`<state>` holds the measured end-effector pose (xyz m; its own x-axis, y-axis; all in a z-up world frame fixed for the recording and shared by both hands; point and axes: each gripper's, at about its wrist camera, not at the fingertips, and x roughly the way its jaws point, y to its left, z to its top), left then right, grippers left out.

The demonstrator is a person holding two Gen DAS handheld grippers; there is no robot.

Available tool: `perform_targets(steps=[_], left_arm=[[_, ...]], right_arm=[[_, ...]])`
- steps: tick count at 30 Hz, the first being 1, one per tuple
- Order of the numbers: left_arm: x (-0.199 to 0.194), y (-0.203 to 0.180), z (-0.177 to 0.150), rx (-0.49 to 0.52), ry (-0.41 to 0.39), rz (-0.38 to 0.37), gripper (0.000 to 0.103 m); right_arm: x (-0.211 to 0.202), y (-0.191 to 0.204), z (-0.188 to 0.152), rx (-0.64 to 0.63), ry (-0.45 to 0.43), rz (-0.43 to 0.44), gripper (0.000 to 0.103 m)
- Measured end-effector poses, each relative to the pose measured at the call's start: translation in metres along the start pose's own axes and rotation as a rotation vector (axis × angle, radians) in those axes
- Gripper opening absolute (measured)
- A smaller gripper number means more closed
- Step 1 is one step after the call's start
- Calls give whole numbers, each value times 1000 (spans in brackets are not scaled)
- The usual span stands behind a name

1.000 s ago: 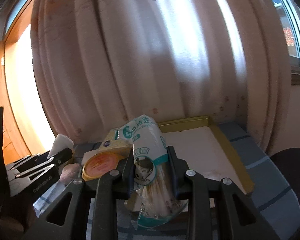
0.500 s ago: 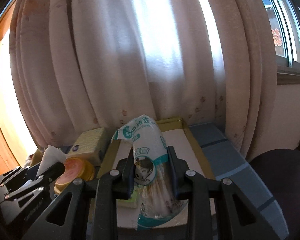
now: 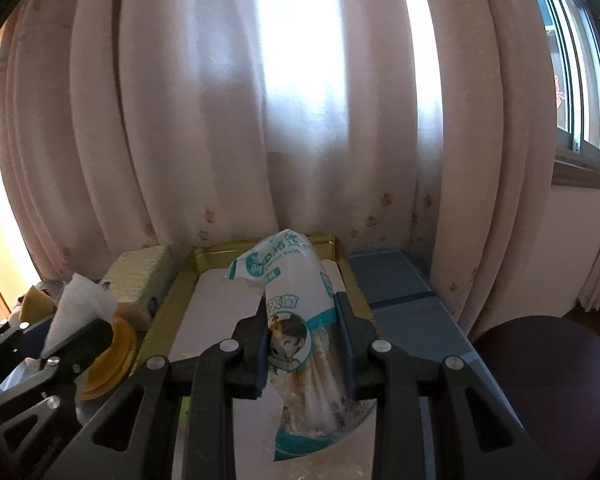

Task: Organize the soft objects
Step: 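Carry the swab bag and white towel into the gold tray and release both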

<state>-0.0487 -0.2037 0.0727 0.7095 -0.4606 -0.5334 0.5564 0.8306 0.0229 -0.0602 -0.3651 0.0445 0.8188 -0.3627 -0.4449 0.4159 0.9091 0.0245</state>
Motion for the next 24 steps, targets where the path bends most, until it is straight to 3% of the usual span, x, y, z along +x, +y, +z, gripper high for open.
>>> perform_targets(steps=[10, 15, 24], left_arm=[[27, -23, 9, 29, 8, -9, 25], [51, -31, 6, 40, 69, -10, 25], [69, -31, -1, 32, 120, 2, 25]], right_arm=[[28, -9, 4, -7, 86, -6, 31], [41, -12, 1, -16, 132, -12, 31], [53, -10, -2, -8, 181, 66, 32]])
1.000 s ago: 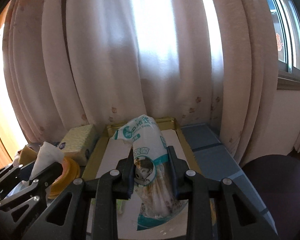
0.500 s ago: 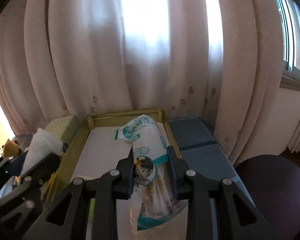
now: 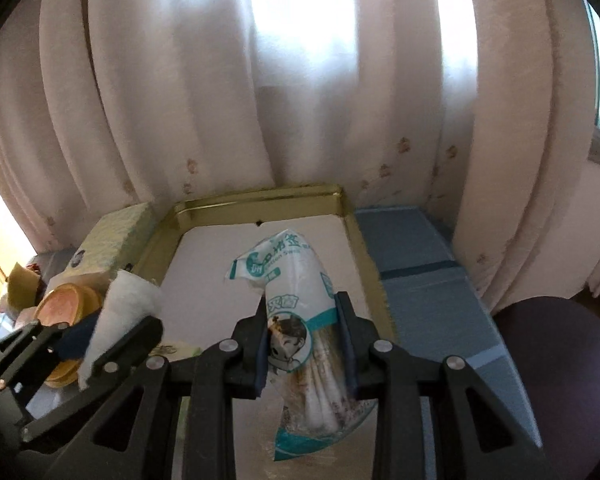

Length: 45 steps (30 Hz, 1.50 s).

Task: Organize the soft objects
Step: 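Carry the swab bag and white towel into the gold tray and release both, then move both open tools back toward the pink fluffy pad on the bench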

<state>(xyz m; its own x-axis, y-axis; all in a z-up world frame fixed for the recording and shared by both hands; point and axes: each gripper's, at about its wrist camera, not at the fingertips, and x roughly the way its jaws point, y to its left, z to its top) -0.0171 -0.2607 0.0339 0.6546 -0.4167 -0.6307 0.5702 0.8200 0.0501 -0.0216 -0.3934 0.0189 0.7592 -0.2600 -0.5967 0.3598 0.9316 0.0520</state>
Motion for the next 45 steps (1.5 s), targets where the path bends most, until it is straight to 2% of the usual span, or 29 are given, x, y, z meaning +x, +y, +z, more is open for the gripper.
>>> perform_targets(steps=[2, 3, 4, 5, 7, 10, 14, 20, 23, 26, 30, 34, 39, 45], left_arm=[[2, 1, -2, -4, 10, 3, 29], [4, 1, -2, -5, 16, 5, 32], [6, 2, -2, -11, 29, 6, 50], [7, 4, -2, -18, 43, 5, 79], [6, 7, -2, -43, 63, 2, 102], [-11, 11, -3, -75, -5, 17, 103], [-29, 9, -4, -26, -58, 61, 103], [-33, 22, -16, -59, -38, 73, 103], [-35, 33, -24, -79, -37, 108, 103], [-37, 43, -32, -93, -45, 143, 103], [-44, 59, -45, -88, -91, 230, 103], [-51, 82, -55, -113, -111, 264, 103], [-66, 114, -68, -157, -125, 303, 103], [-81, 158, -91, -222, -92, 367, 103]], right_arm=[[3, -1, 1, 18, 14, 67, 35], [4, -2, 1, 28, 20, 95, 46], [3, -5, 0, 56, 19, 139, 57], [-2, -9, -1, 91, -4, 178, 61], [-15, -14, -4, 129, -70, 223, 63], [-36, -20, -8, 175, -163, 245, 69], [-52, -18, -15, 235, -233, 220, 70], [-67, -2, -32, 270, -335, 156, 70], [-70, 11, -38, 254, -358, 133, 70], [-79, 23, -50, 241, -428, 91, 70], [-86, 43, -59, 202, -505, 41, 70], [-85, 53, -57, 182, -512, 69, 70], [-79, 69, -59, 162, -455, 122, 70], [-77, 82, -64, 154, -417, 160, 70]])
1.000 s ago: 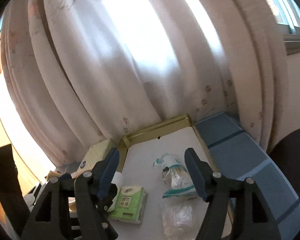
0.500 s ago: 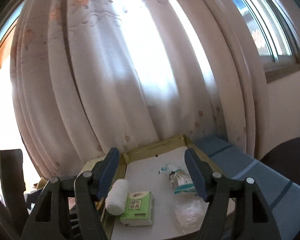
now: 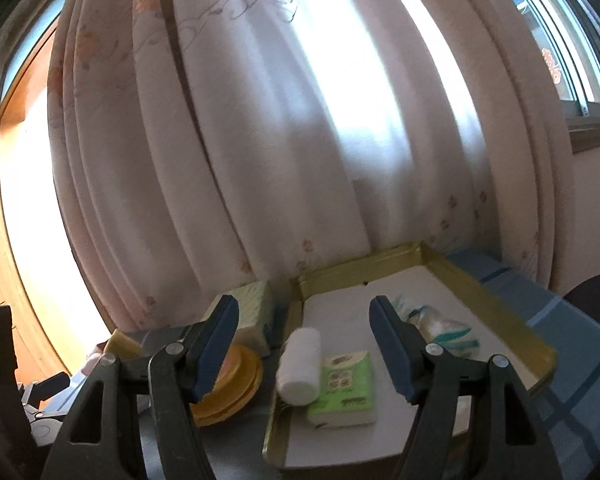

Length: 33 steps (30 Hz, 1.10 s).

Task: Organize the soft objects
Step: 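Move both open tools back toward the pink fluffy pad on the bench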

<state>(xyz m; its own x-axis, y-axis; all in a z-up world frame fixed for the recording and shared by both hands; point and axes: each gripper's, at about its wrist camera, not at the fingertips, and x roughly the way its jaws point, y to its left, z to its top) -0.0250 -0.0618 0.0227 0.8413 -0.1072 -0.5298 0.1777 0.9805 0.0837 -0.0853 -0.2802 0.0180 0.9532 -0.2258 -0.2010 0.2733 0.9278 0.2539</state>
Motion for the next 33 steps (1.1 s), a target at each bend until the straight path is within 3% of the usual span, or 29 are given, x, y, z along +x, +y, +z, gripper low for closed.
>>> perform_targets(steps=[6, 10, 23, 25, 29, 33], left_arm=[[12, 33, -10, -34, 55, 62, 103], [20, 50, -13, -68, 95, 85, 103], [27, 94, -18, -98, 109, 153, 103], [27, 101, -18, -99, 111, 169, 103], [27, 116, -20, -124, 112, 168, 103], [27, 127, -21, -135, 113, 171, 103]], right_arm=[[5, 27, -13, -33, 86, 71, 70], [13, 51, -26, -51, 194, 130, 70], [38, 102, -63, -18, 423, 266, 67], [47, 105, -69, 7, 477, 276, 59], [71, 110, -84, 75, 580, 283, 59], [82, 115, -89, 99, 587, 238, 58]])
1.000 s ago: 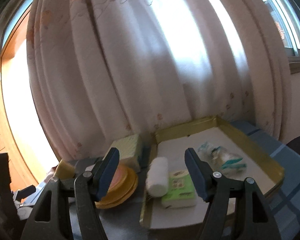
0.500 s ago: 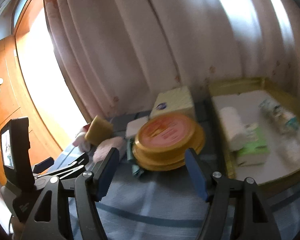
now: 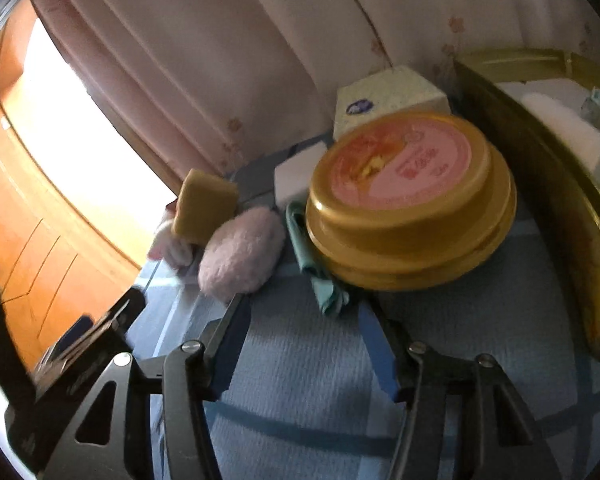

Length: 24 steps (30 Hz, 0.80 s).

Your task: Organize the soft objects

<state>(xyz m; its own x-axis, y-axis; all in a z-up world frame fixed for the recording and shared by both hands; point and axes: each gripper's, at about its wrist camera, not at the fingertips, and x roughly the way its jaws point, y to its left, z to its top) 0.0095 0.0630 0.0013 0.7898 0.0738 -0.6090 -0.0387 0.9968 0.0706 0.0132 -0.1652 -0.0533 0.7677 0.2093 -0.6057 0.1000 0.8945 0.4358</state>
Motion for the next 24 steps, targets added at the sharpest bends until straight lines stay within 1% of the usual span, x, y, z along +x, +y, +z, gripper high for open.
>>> perform_targets(steps=[2, 4, 9, 10, 11, 12, 13, 15, 19, 24], left_arm=[[2, 5, 0, -7, 3, -5, 103], [4, 9, 1, -11, 7, -3, 103], [11, 18, 1, -16, 14, -5, 103], [12, 19, 1, -15, 16, -7, 103], [13, 20, 1, -13, 16, -3, 103], [15, 21, 1, -15, 20, -2, 103], [16, 22, 1, -16, 23, -4, 103], [18, 24, 1, -17, 30, -12, 103], [20, 25, 2, -22, 38, -20, 103], [23, 17, 3, -22, 54, -63, 103]], right_arm=[[9, 2, 5, 27, 8, 0, 58], [13, 4, 8, 50, 1, -18, 58], [19, 9, 11, 107, -22, -33, 58], [21, 11, 12, 109, -25, -36, 55], [23, 11, 12, 111, -19, -31, 49], [28, 11, 12, 115, -3, -16, 30], [32, 9, 12, 125, 21, 4, 15], [36, 6, 11, 138, 38, 37, 4], [31, 3, 7, 115, 72, 104, 3], [8, 9, -2, 9, 60, 136, 3]])
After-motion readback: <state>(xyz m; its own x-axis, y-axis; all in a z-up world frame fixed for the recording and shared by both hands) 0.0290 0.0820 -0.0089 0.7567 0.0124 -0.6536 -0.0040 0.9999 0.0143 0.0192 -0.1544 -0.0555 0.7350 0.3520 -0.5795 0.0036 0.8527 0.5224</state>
